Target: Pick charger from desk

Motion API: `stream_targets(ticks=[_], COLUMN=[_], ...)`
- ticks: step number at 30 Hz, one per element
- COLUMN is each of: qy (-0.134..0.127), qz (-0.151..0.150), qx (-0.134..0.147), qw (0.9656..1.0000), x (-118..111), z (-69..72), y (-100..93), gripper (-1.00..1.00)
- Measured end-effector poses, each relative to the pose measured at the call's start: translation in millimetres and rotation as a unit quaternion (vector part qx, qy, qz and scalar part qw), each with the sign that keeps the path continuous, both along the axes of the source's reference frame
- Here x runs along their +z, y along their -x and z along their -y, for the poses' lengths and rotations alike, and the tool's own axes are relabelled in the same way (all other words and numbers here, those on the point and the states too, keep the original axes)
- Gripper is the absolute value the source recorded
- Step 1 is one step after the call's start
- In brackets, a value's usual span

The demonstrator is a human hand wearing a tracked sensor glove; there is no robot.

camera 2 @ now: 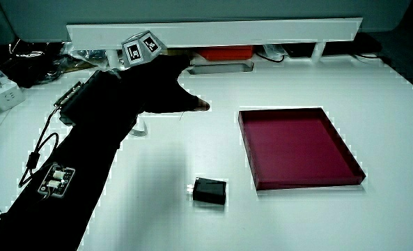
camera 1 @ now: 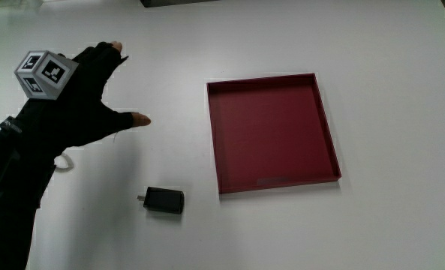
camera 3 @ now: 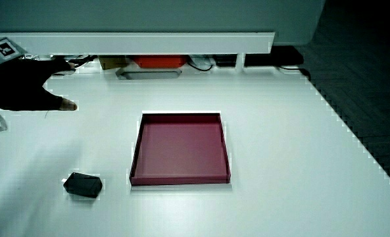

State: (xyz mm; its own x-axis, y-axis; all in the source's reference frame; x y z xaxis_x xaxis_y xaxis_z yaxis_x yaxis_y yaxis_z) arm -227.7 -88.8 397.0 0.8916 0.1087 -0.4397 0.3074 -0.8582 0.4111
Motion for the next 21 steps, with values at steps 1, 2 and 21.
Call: stream_targets(ticks=[1, 2, 21], qy=[0.001, 0.004, 0.012], qz=[-0.002, -0.003, -0.016], qx=[0.003, 0.004, 0.088], qw=[1.0, 1.0, 0.9959], x=[0, 0, 24], z=[-1.6, -3.8, -58.6], y=[-0.3, -0.5, -26.9], gripper=[0.0, 0.0, 0.0])
